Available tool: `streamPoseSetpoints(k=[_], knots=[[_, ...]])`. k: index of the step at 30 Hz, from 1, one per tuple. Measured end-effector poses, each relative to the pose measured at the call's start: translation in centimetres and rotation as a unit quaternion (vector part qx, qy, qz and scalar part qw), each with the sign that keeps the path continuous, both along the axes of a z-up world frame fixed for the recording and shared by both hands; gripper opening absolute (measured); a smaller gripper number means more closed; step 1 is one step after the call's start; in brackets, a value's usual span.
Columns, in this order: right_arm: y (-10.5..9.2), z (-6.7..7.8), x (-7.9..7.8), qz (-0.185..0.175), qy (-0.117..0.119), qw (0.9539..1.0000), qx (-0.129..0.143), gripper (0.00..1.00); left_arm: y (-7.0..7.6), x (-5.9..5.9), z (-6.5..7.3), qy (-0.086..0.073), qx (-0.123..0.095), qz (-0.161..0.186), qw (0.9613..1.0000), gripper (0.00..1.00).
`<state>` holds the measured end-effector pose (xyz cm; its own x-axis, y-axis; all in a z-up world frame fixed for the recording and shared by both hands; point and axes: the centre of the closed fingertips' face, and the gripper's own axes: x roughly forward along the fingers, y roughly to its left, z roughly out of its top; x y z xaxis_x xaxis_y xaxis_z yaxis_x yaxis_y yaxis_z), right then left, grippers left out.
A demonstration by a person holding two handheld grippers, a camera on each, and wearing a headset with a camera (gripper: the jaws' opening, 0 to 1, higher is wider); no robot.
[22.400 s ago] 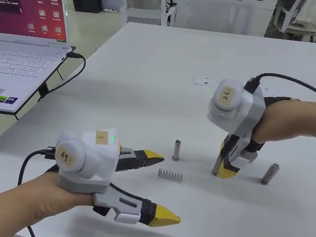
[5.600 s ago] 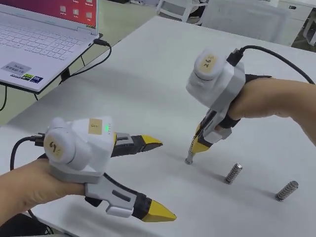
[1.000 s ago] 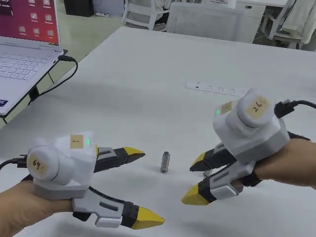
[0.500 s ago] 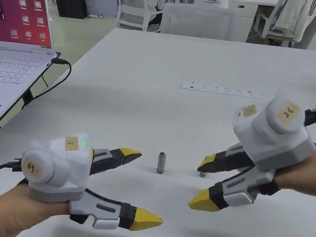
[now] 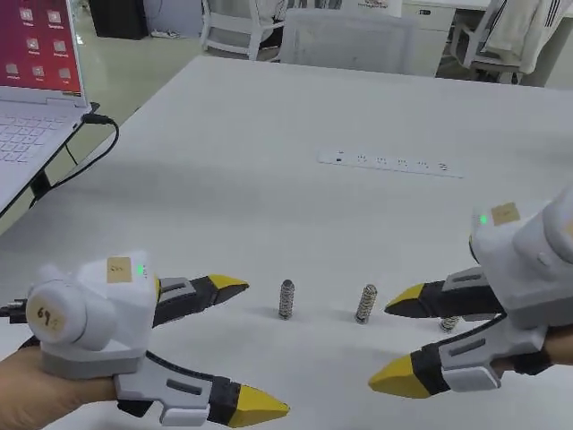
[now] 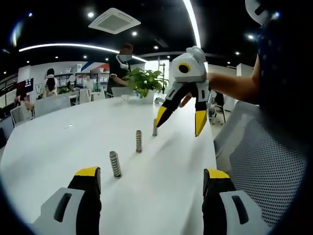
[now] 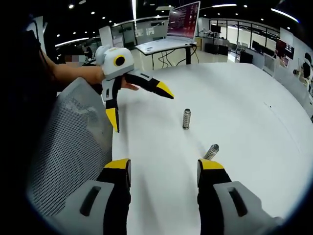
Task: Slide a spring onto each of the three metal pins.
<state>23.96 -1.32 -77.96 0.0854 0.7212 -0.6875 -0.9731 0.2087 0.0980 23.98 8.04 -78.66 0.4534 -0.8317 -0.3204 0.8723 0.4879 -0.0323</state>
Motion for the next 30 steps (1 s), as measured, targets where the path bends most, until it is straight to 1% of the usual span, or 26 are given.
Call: streamPoseSetpoints(k=[3,8,10,17,20,25,30], knots=[[-0.7,0.0,0.1,-0.009,-0.001,1.0000,0.000,0.55,-0.1,-0.1,0.0,0.001,-0.001,-0.001,1.0000,0.83],[-1.7,0.4,0.3,-0.029,-0.006,0.9995,0.009,0.56,-0.2,-0.1,0.0,0.001,0.000,-0.002,1.0000,0.83],[-2.1,0.5,0.3,-0.037,-0.007,0.9992,0.014,0.58,-0.2,0.0,0.1,0.001,-0.001,-0.001,1.0000,0.83],[-3.8,0.6,0.3,-0.066,-0.016,0.9974,0.024,0.60,-0.2,0.0,-0.1,0.004,-0.002,0.000,1.0000,0.83],[-4.8,0.5,0.6,-0.084,-0.017,0.9959,0.029,0.62,-0.3,-0.1,-0.2,0.005,-0.001,-0.001,1.0000,0.84],[-6.0,0.5,0.9,-0.105,-0.021,0.9938,0.031,0.63,-0.3,0.0,-0.2,0.005,0.000,-0.001,1.0000,0.84],[-7.4,0.5,1.5,-0.129,-0.028,0.9906,0.035,0.66,-0.2,0.1,-0.2,0.005,0.000,0.000,1.0000,0.84]])
